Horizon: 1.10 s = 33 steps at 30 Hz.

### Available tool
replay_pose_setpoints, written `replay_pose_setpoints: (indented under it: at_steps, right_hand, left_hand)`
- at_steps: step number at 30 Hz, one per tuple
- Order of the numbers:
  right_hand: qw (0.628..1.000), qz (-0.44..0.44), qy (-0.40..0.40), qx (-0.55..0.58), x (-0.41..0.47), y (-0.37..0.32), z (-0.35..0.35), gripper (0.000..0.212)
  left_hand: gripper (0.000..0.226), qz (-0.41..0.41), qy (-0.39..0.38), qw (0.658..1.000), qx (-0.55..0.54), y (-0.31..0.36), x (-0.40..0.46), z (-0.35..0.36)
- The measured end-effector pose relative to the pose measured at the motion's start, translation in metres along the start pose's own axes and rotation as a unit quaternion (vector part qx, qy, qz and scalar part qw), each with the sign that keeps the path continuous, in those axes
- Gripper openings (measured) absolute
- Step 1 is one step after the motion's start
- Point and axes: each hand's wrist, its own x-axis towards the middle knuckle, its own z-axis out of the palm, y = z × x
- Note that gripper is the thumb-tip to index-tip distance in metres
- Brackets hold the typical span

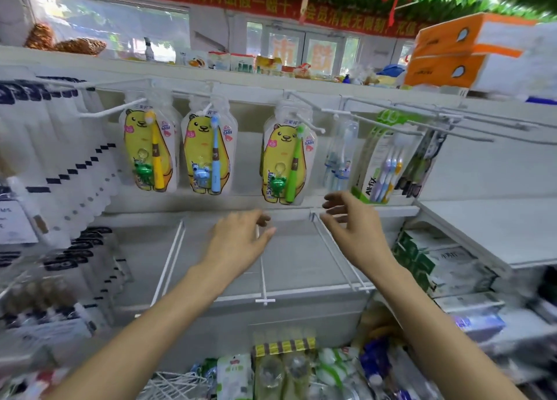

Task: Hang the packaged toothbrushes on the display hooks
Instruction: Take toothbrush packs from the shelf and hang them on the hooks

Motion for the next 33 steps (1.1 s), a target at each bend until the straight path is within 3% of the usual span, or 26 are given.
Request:
replay_pose_setpoints:
  at_steps: [4,11,15,23,33]
  right_hand:
    - [0.996,-0.029,-0.005,-0.083,-0.05,0.006,-0.017,0.033]
    - [0.98,0.001,-0.027,-0.196,-0.121,0.031,-0.06,0.043]
    - [0.979,0.027,-0.023,-0.202,-0.151,0.047,-0.09,0.048]
    - [0.969,0.052,-0.004,-0.24,-0.206,0.094,-0.17,0.053]
    - [0.969,0.105,0.009,-0.223,-0.27,0.211,-0.305,0.057]
  left_hand:
    - [0.037,0.119,0.019,0.993,-0.003,0.015,-0.019,0.007]
    - [0.055,0.222,0.011,0.975,-0.005,0.063,-0.044,0.02]
    - [0.059,0.283,-0.003,0.959,0.005,0.101,-0.051,0.032]
    - [0.055,0.336,-0.022,0.941,0.0,0.204,-0.062,0.079]
    - [0.052,0.342,-0.046,0.938,-0.027,0.374,-0.076,0.169]
